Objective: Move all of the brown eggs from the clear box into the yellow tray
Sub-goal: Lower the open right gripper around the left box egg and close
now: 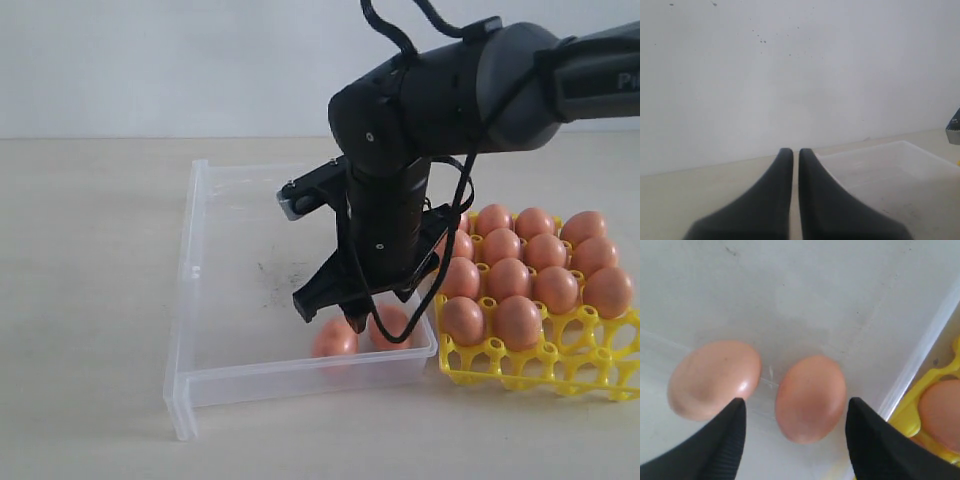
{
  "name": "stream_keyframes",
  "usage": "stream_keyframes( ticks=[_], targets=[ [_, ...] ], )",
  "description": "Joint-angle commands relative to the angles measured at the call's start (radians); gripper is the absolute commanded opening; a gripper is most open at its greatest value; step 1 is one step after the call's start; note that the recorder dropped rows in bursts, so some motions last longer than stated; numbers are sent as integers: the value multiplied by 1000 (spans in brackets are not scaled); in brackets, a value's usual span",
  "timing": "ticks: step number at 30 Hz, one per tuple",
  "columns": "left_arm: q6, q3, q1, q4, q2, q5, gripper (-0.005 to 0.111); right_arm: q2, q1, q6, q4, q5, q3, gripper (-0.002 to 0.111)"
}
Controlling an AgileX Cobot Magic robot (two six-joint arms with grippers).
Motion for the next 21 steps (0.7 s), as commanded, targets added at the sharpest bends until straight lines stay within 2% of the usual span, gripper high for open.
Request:
stream_keyframes(
  ticks=[1, 16, 17, 21],
  targets=[
    [1, 3, -4, -2, -2, 0, 4, 30, 0, 9, 1, -8, 3, 51],
    [1, 3, -4, -2, -2, 0, 4, 83, -29, 42, -7, -17, 3, 49],
    [1, 3, -4, -2, -2, 0, 4, 90, -29, 42, -7, -22, 3, 45],
    [1, 3, -4, -2, -2, 0, 4, 105, -29, 39, 2, -35, 3, 11]
  ],
)
